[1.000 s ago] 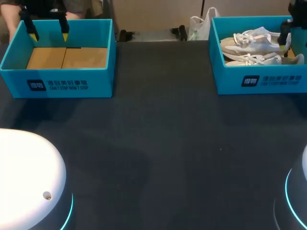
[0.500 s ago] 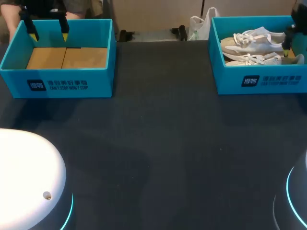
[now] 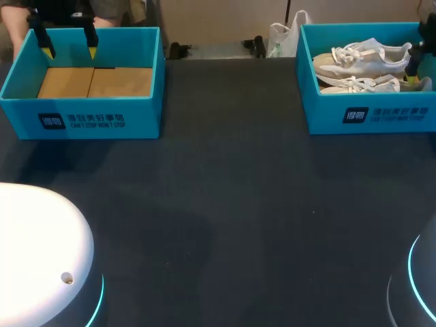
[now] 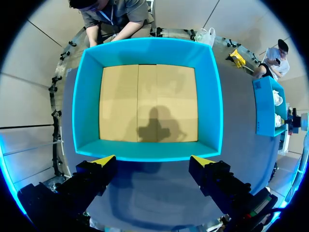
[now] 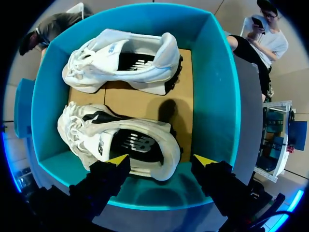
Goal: Take the shoe out of the shoebox, open the shoe tongue, remove and reinsert the insole, then place the shoe into the shoebox
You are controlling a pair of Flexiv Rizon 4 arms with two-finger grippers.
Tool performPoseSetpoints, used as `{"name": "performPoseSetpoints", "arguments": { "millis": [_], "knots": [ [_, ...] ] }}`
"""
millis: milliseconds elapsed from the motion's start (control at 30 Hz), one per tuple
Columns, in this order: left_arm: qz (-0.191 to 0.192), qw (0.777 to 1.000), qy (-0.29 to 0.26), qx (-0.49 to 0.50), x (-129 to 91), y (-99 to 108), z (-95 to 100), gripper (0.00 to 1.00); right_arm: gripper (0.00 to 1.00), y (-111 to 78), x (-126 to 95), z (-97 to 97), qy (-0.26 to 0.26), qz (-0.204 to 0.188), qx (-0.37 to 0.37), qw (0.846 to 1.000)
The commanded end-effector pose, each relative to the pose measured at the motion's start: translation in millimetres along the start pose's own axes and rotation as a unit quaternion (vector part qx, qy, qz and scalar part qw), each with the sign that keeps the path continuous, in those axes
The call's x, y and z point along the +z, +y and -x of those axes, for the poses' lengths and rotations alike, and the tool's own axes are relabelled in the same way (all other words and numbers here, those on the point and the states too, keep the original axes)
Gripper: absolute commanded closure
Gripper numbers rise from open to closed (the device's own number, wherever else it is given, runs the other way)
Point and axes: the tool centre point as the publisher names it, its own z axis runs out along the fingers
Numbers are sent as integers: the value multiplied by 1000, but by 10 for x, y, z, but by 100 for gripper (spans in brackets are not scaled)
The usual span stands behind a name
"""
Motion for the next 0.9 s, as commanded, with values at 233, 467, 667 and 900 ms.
{"name": "performPoseSetpoints", "arguments": {
  "millis": [233, 467, 667, 900],
  "knots": [
    [0, 1000, 0, 0, -5, 3, 2, 0, 22, 4, 162, 87, 7, -9, 12, 1000],
    [0, 1000, 0, 0, -5, 3, 2, 0, 27, 13, 264, 121, 13, -9, 18, 1000],
    [0, 1000, 0, 0, -5, 3, 2, 0, 28, 7, 353, 147, 14, -11, 22, 1000],
    [0, 1000, 0, 0, -5, 3, 2, 0, 24, 15, 448, 154, 19, -14, 22, 999]
  ]
}}
